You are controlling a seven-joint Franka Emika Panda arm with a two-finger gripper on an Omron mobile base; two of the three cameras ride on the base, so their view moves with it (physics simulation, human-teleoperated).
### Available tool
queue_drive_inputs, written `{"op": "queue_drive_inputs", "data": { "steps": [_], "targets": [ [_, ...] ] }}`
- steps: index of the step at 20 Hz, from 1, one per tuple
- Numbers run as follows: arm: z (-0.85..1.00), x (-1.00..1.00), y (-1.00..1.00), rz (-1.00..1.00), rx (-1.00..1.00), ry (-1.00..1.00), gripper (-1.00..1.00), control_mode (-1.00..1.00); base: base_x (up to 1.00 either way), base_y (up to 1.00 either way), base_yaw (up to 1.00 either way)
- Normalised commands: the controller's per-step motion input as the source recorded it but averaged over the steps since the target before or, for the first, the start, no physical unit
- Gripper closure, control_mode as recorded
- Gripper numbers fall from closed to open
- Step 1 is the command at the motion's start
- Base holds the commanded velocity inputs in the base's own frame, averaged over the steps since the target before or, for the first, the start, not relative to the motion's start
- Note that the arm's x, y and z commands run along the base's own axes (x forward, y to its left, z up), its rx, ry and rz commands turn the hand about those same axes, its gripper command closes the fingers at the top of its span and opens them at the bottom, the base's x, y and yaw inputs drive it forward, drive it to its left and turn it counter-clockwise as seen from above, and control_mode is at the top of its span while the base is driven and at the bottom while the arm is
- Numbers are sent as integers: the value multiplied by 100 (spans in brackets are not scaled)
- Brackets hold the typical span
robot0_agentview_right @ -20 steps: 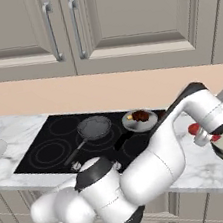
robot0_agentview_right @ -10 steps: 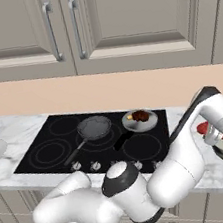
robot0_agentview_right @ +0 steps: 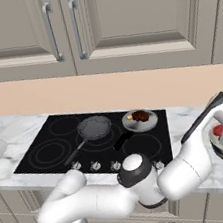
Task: Place one of the steaks on the plate and the other in the bowl. Then place the bowl in the fridge.
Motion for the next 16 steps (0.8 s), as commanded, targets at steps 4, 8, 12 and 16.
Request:
{"op": "queue_drive_inputs", "data": {
  "steps": [4, 8, 12, 16],
  "targets": [
    [-25, 47, -67, -14, 0, -17, -100, -100, 0, 0, 0],
    [-6, 24, -51, -3, 0, -15, -100, -100, 0, 0, 0],
    [45, -5, -14, 5, -2, -12, -100, -100, 0, 0, 0],
    [26, 13, 23, 19, -7, -3, -100, -100, 0, 0, 0]
  ]
}}
